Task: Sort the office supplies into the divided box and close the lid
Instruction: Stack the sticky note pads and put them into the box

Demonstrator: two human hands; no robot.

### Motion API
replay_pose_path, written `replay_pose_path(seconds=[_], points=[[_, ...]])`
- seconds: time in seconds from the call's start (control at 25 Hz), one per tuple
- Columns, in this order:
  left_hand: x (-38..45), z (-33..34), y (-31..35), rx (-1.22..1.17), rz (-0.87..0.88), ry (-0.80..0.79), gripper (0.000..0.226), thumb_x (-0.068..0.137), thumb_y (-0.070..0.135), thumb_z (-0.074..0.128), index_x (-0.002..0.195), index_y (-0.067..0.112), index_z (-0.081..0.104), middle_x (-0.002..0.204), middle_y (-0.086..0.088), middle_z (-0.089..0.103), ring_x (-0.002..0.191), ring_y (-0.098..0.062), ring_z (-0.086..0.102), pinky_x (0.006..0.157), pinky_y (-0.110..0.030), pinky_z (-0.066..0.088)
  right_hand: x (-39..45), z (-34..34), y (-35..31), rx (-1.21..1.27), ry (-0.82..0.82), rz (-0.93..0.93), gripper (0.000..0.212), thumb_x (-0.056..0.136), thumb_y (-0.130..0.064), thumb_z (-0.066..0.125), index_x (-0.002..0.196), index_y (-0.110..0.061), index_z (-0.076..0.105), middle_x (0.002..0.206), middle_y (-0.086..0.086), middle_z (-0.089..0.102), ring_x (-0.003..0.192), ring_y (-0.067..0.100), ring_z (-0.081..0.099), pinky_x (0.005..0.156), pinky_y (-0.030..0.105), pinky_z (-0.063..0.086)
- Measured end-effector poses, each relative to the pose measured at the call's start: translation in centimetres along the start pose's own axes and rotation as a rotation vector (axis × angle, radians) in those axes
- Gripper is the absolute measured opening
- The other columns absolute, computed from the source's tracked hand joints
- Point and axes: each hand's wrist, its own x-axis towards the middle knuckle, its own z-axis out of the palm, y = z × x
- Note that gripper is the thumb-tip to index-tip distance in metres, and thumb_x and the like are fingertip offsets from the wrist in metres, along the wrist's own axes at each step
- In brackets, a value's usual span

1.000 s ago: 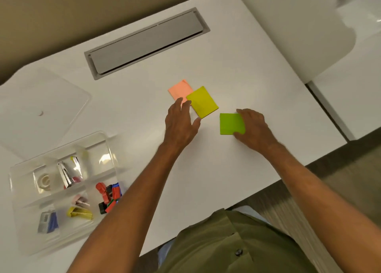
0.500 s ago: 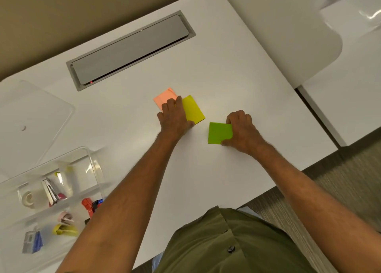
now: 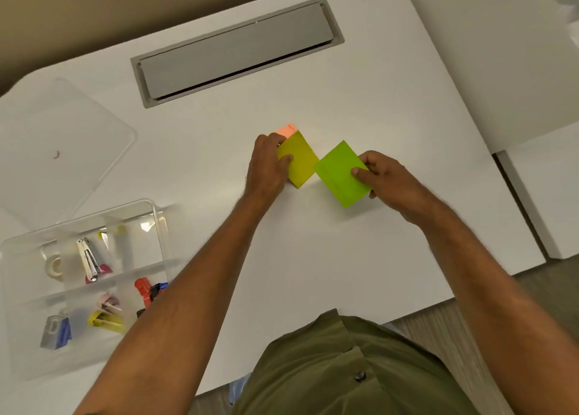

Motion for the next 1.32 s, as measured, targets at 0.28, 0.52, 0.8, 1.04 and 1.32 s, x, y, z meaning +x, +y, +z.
replay_pose_path(seconds=[0.28,0.52,0.8,1.04,1.32], points=[[3.6,-1.3,-1.4,0.138,0.004,-0.008,0.034,0.086,0.014,0.059,0.120,0.015,0.065,0.124,-0.010,0.049,0.115,-0.026,0.045,0.086,-0.037,0.047,6.7,4.9,-2.9,-0.024,0.018,-0.083,0.007,0.099,-0.014,0.059,0.104,-0.019,0.059,0.104,0.004,0.066,0.087,0.012,0.056,0.070,0.027,0.045],[4.6,-1.2,-1.9,0.083,-0.095,-0.057,0.031,0.090,0.020,0.057,0.119,0.019,0.067,0.122,-0.008,0.050,0.104,-0.022,0.058,0.080,-0.028,0.043,10.4,8.0,-1.2,-0.349,0.150,-0.053,0.040,0.086,-0.021,0.071,0.123,-0.010,0.058,0.121,0.015,0.056,0.111,0.030,0.054,0.088,0.034,0.043],[5.4,-1.0,-1.8,-0.248,-0.381,-0.060,0.037,0.092,0.009,0.044,0.123,0.016,0.061,0.109,-0.010,0.063,0.078,-0.026,0.067,0.069,-0.038,0.060,10.1,9.5,-1.2,-0.397,0.184,-0.033,0.056,0.084,-0.021,0.072,0.136,-0.018,0.052,0.130,0.012,0.050,0.123,0.031,0.045,0.094,0.030,0.033],[2.9,-2.2,-1.4,-0.555,-0.448,-0.224,0.018,0.091,0.013,0.056,0.098,0.004,0.069,0.076,-0.007,0.062,0.062,-0.016,0.054,0.057,-0.028,0.047,8.8,9.0,-1.7,-0.312,0.167,0.031,0.053,0.077,-0.016,0.075,0.127,-0.022,0.058,0.125,0.009,0.049,0.121,0.028,0.048,0.101,0.045,0.047],[-5.8,-4.3,-1.4,-0.639,-0.211,-0.215,0.024,0.092,0.007,0.062,0.109,0.016,0.074,0.101,-0.007,0.069,0.078,-0.012,0.059,0.071,-0.024,0.051,2.2,10.6,-0.7,-0.263,0.039,-0.056,0.049,0.074,-0.022,0.067,0.107,-0.035,0.033,0.103,-0.008,0.054,0.101,0.030,0.059,0.085,0.055,0.052]])
